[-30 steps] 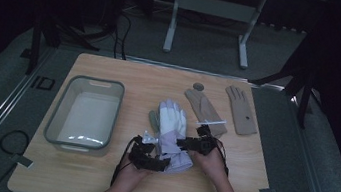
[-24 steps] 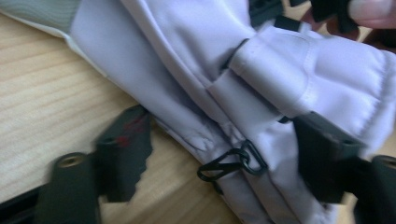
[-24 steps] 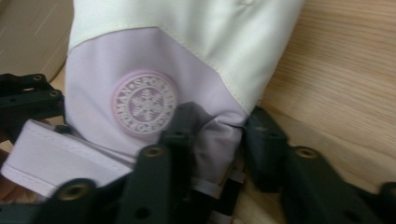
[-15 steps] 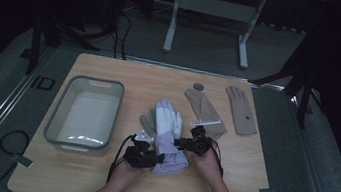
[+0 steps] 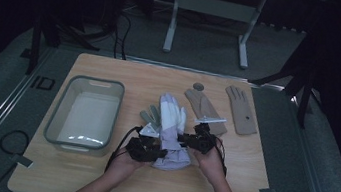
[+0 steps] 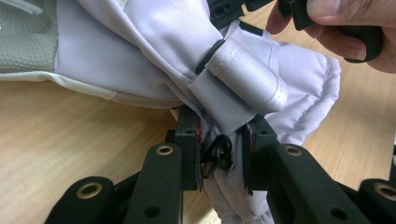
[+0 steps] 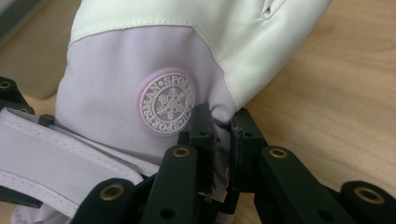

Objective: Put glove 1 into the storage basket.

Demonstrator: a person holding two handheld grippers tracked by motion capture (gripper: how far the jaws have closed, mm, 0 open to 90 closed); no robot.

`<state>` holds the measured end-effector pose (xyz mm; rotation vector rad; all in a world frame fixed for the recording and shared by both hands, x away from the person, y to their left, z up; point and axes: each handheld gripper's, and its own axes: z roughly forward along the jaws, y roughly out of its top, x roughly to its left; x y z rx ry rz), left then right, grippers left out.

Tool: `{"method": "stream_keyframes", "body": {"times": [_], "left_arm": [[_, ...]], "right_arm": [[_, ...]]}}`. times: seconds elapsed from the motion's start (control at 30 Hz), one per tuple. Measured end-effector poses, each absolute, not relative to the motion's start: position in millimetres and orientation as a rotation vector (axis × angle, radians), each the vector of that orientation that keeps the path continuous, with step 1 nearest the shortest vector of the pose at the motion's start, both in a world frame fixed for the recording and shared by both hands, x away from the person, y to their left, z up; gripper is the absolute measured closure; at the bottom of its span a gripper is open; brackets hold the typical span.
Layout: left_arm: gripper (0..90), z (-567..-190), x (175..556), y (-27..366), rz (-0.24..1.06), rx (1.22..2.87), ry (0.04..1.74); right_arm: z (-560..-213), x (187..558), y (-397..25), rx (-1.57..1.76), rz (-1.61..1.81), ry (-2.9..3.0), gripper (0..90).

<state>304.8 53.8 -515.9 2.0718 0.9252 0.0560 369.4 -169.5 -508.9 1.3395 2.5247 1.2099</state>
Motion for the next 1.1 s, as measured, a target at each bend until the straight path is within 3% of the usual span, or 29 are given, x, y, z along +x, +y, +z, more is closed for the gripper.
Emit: {"method": "stream_keyframes", "body": {"times": [0.5,1.1], "left_arm": [[72.8,-471.3,318.4,84.5,0.103,2.085,0.815],[72.8,-439.1,313.8,155.4,0.181,2.086,0.796]], "right_arm": [[-465.7,375.3,-150.9,1.292,1.28,2.466,81.8],[-431.8,381.9,-79.0,1.149,1.31,2.505,81.8]]}}
